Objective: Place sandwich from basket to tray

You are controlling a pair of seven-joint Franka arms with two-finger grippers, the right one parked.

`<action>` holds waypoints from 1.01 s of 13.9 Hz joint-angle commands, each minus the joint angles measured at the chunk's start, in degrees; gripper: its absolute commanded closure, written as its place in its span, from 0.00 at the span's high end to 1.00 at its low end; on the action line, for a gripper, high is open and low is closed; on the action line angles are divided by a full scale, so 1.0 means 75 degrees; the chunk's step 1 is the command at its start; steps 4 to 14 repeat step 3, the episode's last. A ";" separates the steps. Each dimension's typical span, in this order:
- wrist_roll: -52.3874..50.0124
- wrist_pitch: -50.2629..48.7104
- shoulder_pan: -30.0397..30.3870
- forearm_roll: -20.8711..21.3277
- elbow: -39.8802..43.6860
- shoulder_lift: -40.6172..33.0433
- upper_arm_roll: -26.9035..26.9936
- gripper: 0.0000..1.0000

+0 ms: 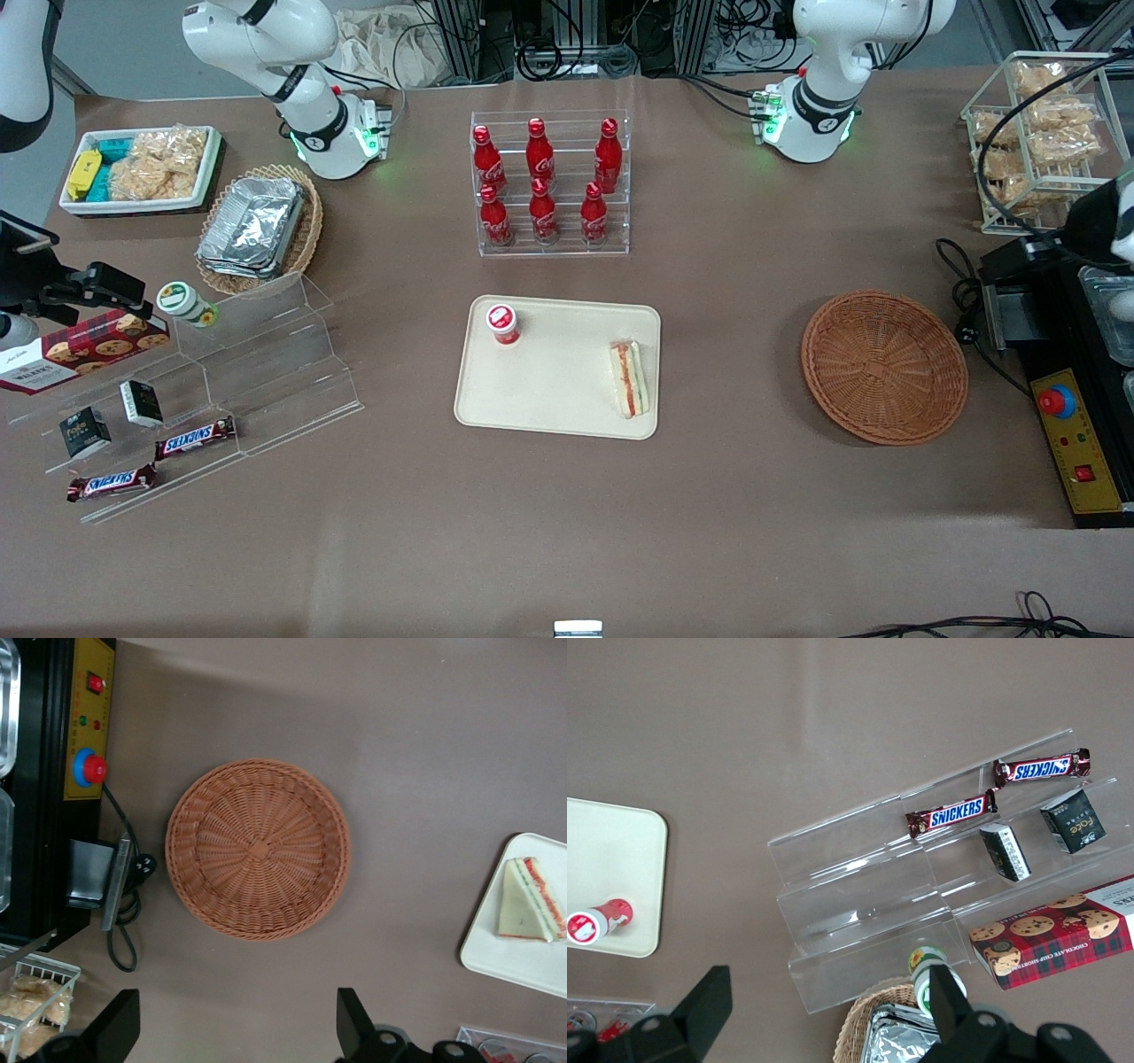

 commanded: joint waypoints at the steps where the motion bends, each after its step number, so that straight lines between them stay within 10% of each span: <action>1: 0.0410 0.0101 -0.0186 -0.0104 -0.0245 -0.0214 0.0209 1.00; 14: 0.0495 -0.0004 -0.0209 -0.0080 -0.0174 -0.0214 0.0220 1.00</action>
